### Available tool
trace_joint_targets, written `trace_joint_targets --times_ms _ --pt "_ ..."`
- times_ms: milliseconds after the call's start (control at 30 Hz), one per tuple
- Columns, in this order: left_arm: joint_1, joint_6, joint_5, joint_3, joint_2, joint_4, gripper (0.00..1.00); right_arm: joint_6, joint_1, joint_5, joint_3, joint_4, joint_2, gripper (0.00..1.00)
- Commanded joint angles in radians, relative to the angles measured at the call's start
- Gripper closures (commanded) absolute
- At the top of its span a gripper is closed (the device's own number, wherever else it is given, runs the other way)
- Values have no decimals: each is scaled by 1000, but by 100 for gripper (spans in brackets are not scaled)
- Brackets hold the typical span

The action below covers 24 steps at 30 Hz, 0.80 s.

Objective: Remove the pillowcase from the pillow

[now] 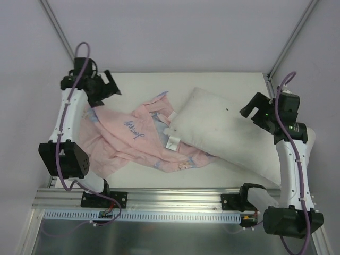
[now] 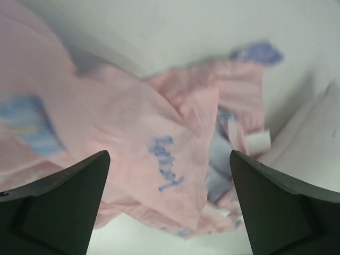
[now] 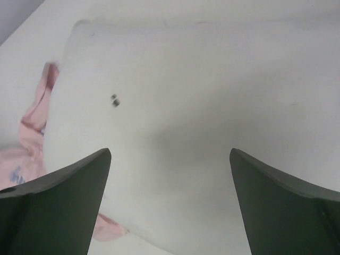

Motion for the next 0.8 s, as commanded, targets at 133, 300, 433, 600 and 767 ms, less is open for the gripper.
trace_joint_targets --times_ms 133,300,433,600,767 --pt "-452 94 -123 -221 -28 -21 1 -244 397 37 82 -19 12 4" --pt "-628 19 -171 -376 53 25 1 -269 635 200 27 -52 113 4" --pt "-688 -36 -289 -427 150 49 3 -263 694 364 11 -53 245 4" --pt "-690 -49 -260 -491 217 117 47 -229 671 455 26 -56 377 57" --pt "-666 -43 -272 -490 257 114 100 -200 577 408 83 -61 325 99"
